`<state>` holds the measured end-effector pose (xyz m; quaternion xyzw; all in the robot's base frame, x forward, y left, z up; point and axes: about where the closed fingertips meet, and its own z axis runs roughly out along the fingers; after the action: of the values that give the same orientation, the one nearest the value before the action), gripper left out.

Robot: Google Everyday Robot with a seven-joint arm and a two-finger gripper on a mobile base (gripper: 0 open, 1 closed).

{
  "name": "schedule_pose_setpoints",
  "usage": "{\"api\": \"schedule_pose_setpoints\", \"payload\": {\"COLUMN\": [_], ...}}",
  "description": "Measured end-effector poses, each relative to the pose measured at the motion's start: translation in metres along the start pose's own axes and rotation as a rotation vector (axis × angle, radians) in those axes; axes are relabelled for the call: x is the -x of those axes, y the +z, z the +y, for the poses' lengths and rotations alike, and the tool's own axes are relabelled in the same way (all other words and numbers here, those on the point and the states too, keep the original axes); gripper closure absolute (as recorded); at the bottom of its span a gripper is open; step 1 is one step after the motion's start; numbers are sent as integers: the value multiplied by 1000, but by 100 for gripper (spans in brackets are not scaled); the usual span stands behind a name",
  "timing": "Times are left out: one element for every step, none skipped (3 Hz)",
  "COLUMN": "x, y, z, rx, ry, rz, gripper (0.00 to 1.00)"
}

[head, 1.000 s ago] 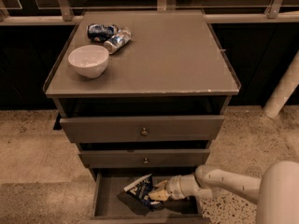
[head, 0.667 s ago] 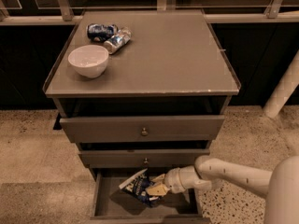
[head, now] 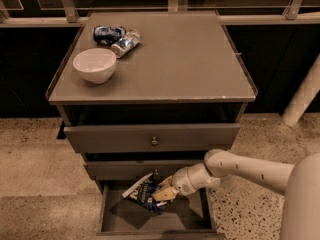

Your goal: Pick blue chip bag from bottom drawer and place on counter

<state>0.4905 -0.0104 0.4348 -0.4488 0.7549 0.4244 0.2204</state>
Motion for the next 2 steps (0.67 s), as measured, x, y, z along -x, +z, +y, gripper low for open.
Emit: {"api": "schedule_pose_setpoints", "payload": {"x": [9,40], "y": [0,-9], "z": [5,32], "rx": [15,-38], "ry": [10,9], "rz": [12,17], "gripper": [100,100]}}
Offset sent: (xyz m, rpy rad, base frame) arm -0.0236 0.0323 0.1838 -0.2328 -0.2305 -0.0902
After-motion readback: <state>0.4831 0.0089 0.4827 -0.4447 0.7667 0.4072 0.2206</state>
